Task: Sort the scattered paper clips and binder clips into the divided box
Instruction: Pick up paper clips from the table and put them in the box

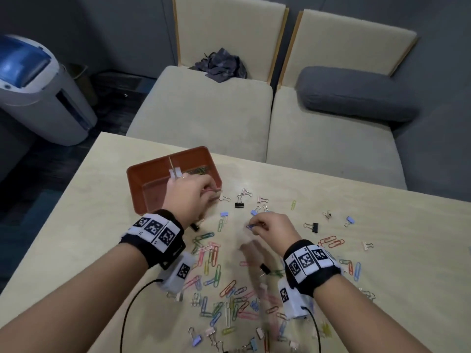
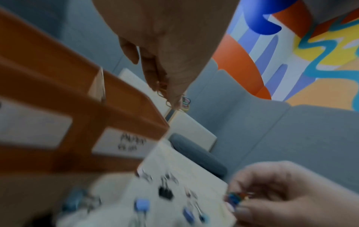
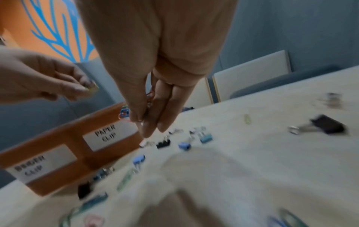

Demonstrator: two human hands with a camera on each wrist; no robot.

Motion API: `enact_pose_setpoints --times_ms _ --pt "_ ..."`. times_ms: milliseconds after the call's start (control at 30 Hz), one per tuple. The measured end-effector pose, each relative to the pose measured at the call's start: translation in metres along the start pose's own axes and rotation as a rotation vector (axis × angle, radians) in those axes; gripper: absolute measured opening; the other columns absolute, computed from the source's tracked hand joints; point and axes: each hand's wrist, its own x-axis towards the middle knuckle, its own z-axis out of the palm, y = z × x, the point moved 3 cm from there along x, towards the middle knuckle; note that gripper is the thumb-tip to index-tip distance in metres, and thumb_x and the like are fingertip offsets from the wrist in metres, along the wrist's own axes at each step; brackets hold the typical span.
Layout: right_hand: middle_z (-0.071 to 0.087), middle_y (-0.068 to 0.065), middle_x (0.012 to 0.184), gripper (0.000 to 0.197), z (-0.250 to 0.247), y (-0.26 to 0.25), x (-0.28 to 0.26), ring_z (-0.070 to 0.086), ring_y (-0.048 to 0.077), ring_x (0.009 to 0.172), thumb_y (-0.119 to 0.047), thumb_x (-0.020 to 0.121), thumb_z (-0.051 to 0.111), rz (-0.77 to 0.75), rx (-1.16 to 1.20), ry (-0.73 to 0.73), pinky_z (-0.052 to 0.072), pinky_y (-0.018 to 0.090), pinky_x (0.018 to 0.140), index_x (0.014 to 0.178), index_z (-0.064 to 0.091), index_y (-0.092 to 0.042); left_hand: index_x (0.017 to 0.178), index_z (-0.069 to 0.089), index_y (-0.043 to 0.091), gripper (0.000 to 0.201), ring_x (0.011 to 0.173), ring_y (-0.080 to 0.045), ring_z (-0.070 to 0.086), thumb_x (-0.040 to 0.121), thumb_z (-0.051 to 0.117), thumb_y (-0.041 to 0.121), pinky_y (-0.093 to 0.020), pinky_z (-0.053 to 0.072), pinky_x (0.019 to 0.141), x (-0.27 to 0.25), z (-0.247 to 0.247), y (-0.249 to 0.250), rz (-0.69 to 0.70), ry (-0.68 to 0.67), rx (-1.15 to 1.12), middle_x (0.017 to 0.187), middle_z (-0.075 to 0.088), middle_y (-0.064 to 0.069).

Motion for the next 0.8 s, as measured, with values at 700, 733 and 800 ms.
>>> enact_pose_setpoints --times_ms 700,733,800 --pt "0.060 0.000 0.102 0.012 -0.002 -0.090 0.073 0.060 0.017 0.088 -0.017 0.088 0.062 -0.272 -0.044 0.219 0.049 0.030 0.083 0.098 0.069 -0.014 0.097 0.066 0.013 0.017 0.079 -0.010 0.057 0.081 0.071 0.014 -0.023 0.050 0.075 -0.027 -0.007 -0.030 0.169 -0.056 -0.269 0.090 0.064 0.002" --pt "0.057 -0.002 0.100 0.010 -0.002 -0.080 0.062 0.058 0.015 0.084 -0.019 0.088 0.063 -0.257 -0.059 0.210 0.048 0.027 0.080 0.096 0.067 -0.016 0.098 0.066 0.014 0.018 0.080 -0.010 0.058 0.081 0.071 0.016 -0.022 0.050 0.075 -0.035 0.002 -0.029 0.164 -0.101 -0.274 0.091 0.064 0.003" --pt "0.054 -0.007 0.097 0.011 0.003 -0.054 0.039 0.055 0.010 0.080 -0.024 0.088 0.063 -0.178 -0.117 0.117 0.048 0.024 0.079 0.098 0.064 -0.020 0.101 0.065 0.015 0.018 0.082 -0.010 0.057 0.084 0.069 0.017 -0.022 0.049 0.076 -0.048 0.022 -0.027 0.122 -0.214 -0.258 0.093 0.062 0.003"
